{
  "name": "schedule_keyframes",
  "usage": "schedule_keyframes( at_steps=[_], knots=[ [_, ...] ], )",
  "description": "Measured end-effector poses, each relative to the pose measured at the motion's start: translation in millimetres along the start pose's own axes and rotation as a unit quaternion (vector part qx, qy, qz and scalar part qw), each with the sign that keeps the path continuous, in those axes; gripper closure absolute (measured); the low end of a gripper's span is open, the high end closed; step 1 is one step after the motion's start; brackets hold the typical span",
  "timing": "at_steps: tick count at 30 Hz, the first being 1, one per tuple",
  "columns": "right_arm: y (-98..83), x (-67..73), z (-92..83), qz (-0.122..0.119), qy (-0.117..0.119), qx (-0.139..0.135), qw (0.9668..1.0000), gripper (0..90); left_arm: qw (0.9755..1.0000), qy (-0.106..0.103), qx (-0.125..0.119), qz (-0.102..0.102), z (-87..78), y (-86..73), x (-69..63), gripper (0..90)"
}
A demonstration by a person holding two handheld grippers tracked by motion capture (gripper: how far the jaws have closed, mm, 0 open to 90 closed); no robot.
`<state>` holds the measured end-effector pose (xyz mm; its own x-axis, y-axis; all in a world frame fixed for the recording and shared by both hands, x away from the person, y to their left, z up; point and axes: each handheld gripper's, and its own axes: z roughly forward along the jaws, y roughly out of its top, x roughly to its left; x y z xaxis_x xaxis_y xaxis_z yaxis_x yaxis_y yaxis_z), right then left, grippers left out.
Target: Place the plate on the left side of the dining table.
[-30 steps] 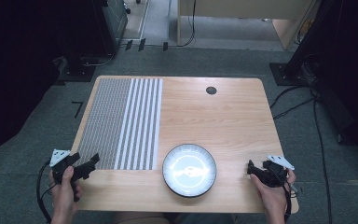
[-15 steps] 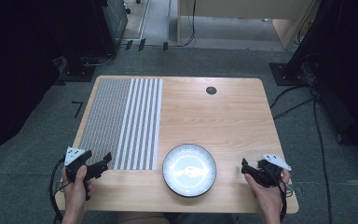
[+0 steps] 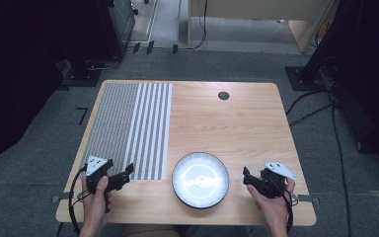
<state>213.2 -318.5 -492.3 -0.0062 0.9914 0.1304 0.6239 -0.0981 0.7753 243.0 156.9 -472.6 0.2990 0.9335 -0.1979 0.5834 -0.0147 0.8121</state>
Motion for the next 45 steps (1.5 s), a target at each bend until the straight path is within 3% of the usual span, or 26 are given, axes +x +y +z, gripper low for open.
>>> schedule_keyframes(
  at_steps=[6, 13, 19, 23, 31, 33, 34, 36, 40, 45],
  knots=[
    [1.1, 17.7, -3.4, -0.005, 0.024, -0.008, 0.9997, 21.1, 0.9999, -0.01, 0.005, -0.001, 7.4, -1.5, -18.0, 17.5],
    [3.8, 40.5, -11.7, -0.01, 0.057, -0.022, 0.9981, 23.4, 0.9994, -0.03, 0.011, 0.013, 14.6, -3.4, -41.0, 17.5],
    [2.3, 53.5, -14.0, -0.002, 0.104, -0.025, 0.9943, 38.3, 0.9977, -0.065, 0.006, 0.022, 16.0, -4.2, -58.3, 17.5],
    [-1.3, 60.8, -11.3, -0.008, 0.111, -0.017, 0.9936, 42.7, 0.9957, -0.087, 0.014, 0.026, 18.5, -6.2, -70.2, 18.3],
    [-7.8, 66.2, -3.8, -0.004, 0.143, 0.012, 0.9896, 62.7, 0.9898, -0.138, 0.009, 0.033, 19.3, -11.5, -87.7, 42.1],
    [-8.6, 65.9, -3.3, -0.004, 0.14, 0.013, 0.9901, 65.5, 0.9889, -0.144, 0.01, 0.034, 19.9, -12.2, -89.3, 45.9],
    [-10.7, 64.1, -2.5, 0.0, 0.132, 0.014, 0.9912, 73.5, 0.9879, -0.15, 0.013, 0.037, 20.6, -13.3, -91.3, 48.1],
    [-12.2, 61.4, -2.9, 0.008, 0.132, 0.012, 0.9912, 77.9, 0.986, -0.159, 0.02, 0.045, 22.1, -15.7, -96.2, 51.2],
    [-13.6, 59.6, -2.6, 0.009, 0.133, 0.016, 0.9909, 79.2, 0.9826, -0.174, 0.031, 0.058, 25.1, -19.4, -103.5, 55.9],
    [-14.6, 59.9, -2.2, 0.002, 0.133, 0.015, 0.991, 79.0, 0.9809, -0.178, 0.042, 0.065, 27.9, -22.1, -106.8, 56.5]
  ],
)
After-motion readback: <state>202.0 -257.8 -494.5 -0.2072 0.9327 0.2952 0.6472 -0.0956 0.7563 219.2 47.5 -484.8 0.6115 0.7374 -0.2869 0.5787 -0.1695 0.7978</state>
